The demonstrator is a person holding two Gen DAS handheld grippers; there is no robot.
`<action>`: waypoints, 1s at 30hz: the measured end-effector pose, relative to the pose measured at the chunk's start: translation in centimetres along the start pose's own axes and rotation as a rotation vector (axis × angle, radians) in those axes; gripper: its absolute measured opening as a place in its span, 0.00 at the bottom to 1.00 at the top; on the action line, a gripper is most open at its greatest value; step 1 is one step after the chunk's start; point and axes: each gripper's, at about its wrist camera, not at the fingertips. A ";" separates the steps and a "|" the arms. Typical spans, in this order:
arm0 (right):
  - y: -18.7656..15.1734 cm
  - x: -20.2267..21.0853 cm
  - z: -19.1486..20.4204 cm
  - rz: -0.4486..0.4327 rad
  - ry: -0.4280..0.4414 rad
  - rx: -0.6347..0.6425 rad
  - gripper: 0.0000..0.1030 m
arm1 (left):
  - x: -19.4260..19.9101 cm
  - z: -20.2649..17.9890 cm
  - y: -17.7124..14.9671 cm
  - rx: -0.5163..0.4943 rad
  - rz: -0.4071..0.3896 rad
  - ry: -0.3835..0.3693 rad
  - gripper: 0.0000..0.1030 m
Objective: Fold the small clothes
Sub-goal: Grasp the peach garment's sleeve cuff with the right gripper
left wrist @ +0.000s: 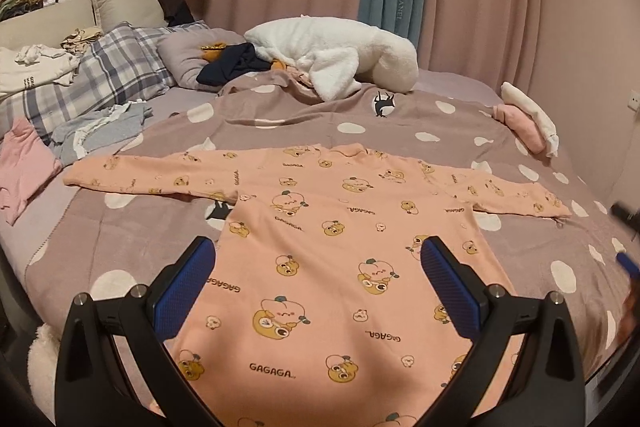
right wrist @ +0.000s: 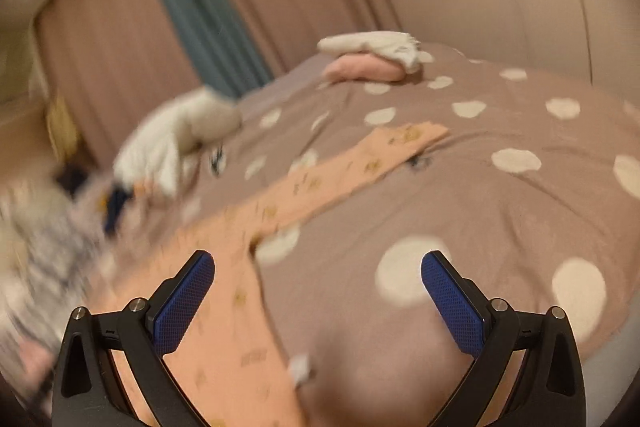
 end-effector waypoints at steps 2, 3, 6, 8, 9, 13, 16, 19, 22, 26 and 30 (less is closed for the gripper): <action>2.6 -0.6 -2.9 -0.021 0.032 -0.052 1.00 | -0.7 0.1 -0.4 0.004 0.012 -0.026 1.00; 3.3 -0.9 -3.6 -0.022 0.052 -0.054 1.00 | -1.0 0.2 -0.5 0.012 0.020 -0.034 1.00; 6.2 -3.2 -7.9 0.002 0.139 -0.154 1.00 | -2.4 0.2 -0.8 0.040 0.052 -0.059 1.00; 7.1 -5.2 -9.9 0.057 0.180 -0.224 1.00 | -3.7 0.2 -1.0 0.055 0.077 -0.058 1.00; 7.4 -6.2 -10.6 0.077 0.198 -0.254 1.00 | -4.3 0.2 -1.1 0.060 0.085 -0.054 1.00; 9.2 -10.3 -11.9 0.148 0.190 -0.311 1.00 | -6.3 0.0 -1.7 0.043 0.109 -0.038 1.00; 10.5 -14.3 -11.4 0.224 0.224 -0.279 1.00 | -7.5 -0.1 -2.1 0.015 0.117 -0.026 1.00; 10.4 -19.3 -11.9 0.308 0.174 -0.316 1.00 | -8.6 0.0 -2.2 0.016 0.139 -0.042 1.00; 9.5 -23.2 -13.3 0.335 0.138 -0.312 1.00 | -9.1 0.5 -2.3 0.037 0.139 -0.063 1.00; 9.5 -23.2 -12.6 0.204 0.087 -0.189 0.99 | -10.7 1.5 -2.9 0.092 0.203 -0.084 1.00; 10.2 -23.6 -12.2 0.200 0.037 -0.224 0.97 | -11.4 2.3 -2.8 0.150 0.234 -0.097 1.00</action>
Point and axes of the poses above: each gripper's, at about its wrist camera, not at the fingertips, and x roughly against the way its jaws point, z to its left, y to its top, and after that the axes turned 3 degrees about y, right-handed
